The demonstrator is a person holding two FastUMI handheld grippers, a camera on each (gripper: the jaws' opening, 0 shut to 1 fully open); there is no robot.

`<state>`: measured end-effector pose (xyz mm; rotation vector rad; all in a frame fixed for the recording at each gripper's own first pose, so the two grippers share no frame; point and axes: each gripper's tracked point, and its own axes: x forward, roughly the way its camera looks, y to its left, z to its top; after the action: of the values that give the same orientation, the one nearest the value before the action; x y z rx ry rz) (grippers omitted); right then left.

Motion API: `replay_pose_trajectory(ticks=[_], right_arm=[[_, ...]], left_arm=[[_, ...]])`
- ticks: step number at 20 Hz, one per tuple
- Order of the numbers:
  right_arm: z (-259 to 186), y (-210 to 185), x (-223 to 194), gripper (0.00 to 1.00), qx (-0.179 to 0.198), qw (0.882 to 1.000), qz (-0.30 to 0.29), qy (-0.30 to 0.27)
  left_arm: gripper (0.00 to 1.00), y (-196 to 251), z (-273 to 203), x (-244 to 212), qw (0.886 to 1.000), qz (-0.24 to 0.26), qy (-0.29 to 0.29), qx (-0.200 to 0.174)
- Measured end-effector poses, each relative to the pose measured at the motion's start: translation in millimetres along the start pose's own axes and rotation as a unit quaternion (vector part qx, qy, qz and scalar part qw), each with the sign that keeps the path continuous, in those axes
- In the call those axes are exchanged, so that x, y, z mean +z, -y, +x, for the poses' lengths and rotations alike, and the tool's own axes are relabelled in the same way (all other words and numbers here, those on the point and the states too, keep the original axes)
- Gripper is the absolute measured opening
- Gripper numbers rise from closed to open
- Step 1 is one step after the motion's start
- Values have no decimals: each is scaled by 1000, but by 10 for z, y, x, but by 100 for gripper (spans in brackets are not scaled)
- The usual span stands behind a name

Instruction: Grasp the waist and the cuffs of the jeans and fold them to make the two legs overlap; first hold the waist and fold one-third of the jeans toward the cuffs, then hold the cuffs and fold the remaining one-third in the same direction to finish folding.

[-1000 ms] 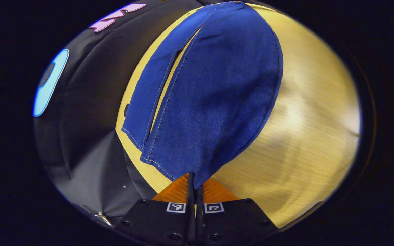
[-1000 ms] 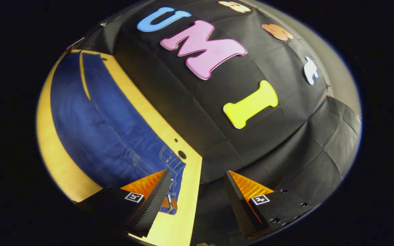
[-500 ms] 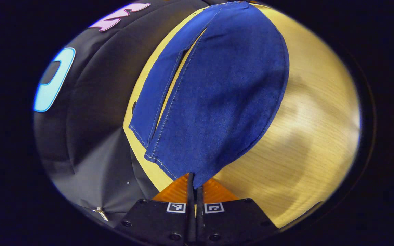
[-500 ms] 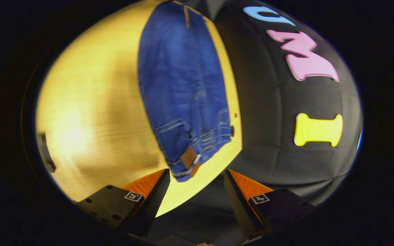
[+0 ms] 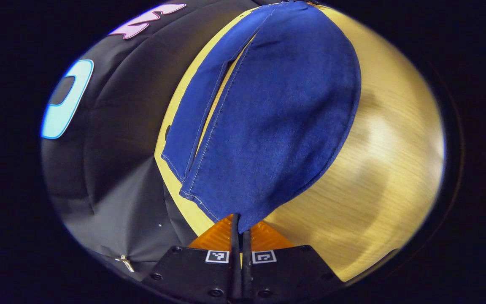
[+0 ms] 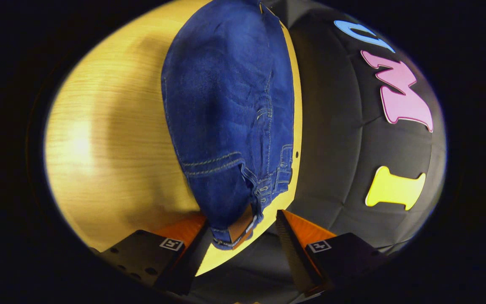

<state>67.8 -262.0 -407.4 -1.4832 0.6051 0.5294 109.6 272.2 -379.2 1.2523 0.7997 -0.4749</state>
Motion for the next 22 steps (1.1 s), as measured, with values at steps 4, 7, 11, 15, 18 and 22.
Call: replay_pose_trajectory(ticks=[4,7,11,15,18,22], right_arm=[[133,-89,14,34,17,1000,5,-3],[101,-144,-36,13,46,998,42,-1],[-43,-187,-19,9,80,996,36,8],[-321,-215,-109,8,89,996,23,3],[-469,158,-70,8,76,996,43,1],[-459,960,30,8,65,995,80,12]], left_arm=[[5,-2,9,3,1000,-22,-7,11],[5,-14,9,6,999,-43,-14,24],[6,28,-12,12,996,-78,-20,24],[6,66,-9,28,987,-150,-35,-36],[6,-160,-81,171,972,-230,-34,-43],[6,-704,-212,386,920,-383,-27,-78]])
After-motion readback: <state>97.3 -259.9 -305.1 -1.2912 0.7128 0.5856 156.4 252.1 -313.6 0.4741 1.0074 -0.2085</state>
